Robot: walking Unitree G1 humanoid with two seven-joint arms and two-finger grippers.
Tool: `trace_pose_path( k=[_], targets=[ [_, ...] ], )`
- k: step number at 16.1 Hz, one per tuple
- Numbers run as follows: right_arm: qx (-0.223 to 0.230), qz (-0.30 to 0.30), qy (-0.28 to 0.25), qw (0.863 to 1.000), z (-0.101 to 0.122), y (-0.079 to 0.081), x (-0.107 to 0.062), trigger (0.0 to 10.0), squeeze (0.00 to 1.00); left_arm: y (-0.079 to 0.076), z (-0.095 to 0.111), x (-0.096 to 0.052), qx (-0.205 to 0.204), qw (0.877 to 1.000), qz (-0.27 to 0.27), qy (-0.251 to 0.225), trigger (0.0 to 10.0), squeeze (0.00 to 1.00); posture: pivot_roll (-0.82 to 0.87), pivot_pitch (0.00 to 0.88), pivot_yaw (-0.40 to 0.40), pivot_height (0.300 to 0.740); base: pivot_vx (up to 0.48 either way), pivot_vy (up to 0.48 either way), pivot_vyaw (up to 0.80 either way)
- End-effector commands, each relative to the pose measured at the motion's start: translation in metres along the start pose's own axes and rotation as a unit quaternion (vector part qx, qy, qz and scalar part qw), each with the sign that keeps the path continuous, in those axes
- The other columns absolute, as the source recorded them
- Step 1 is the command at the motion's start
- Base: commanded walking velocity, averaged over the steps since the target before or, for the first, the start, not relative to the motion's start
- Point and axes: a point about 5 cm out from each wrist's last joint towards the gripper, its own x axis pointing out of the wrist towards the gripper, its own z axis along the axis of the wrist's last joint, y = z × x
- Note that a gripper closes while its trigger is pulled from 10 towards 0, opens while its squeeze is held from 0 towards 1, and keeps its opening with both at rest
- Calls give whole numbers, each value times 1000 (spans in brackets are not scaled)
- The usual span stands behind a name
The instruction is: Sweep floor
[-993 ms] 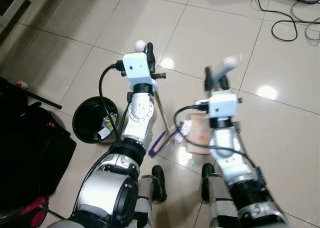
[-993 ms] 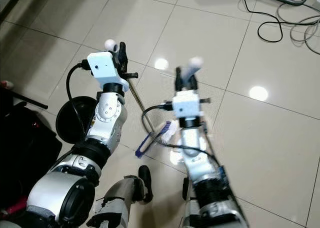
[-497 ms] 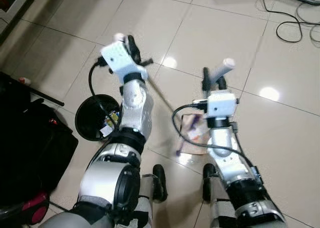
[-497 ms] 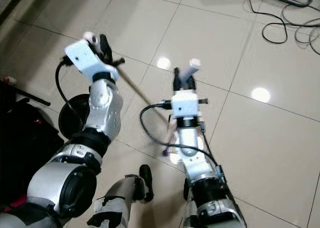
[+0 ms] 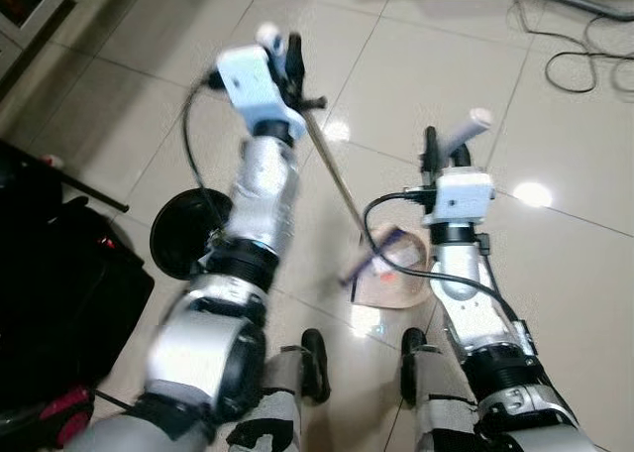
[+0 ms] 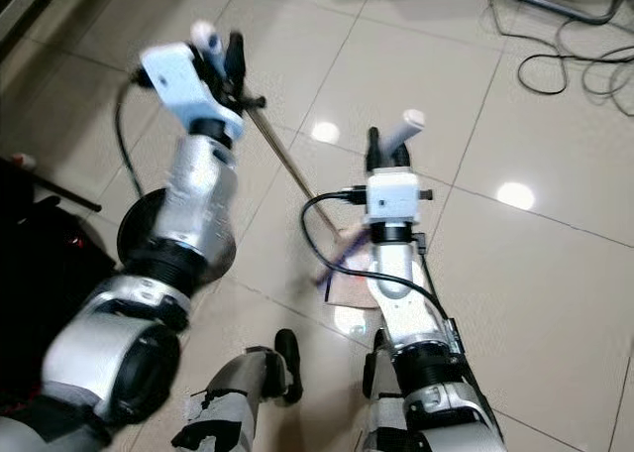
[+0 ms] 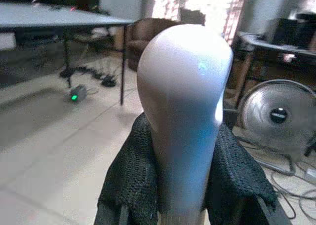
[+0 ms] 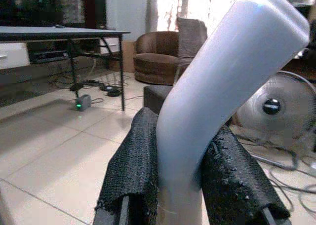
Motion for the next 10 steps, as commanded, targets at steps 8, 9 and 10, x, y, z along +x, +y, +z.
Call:
trace_pose_path(
  k=[8, 9, 10],
  targets=[
    [52, -52, 3, 997, 30, -42, -3, 10000, 0, 75, 1, -41, 101, 987, -57, 113, 10000, 0, 22, 75, 150, 740, 0, 0, 0],
    [59, -55, 7, 997, 33, -45, -2, 10000, 0, 78, -3, -47, 102, 985, -57, 130, 10000, 0, 19, 72, 151, 740, 0, 0, 0],
    [75, -64, 10, 995, 46, -53, 4, 10000, 0, 87, -13, -69, 118, 977, -61, 166, 10000, 0, 4, 62, 151, 740, 0, 0, 0]
  ],
)
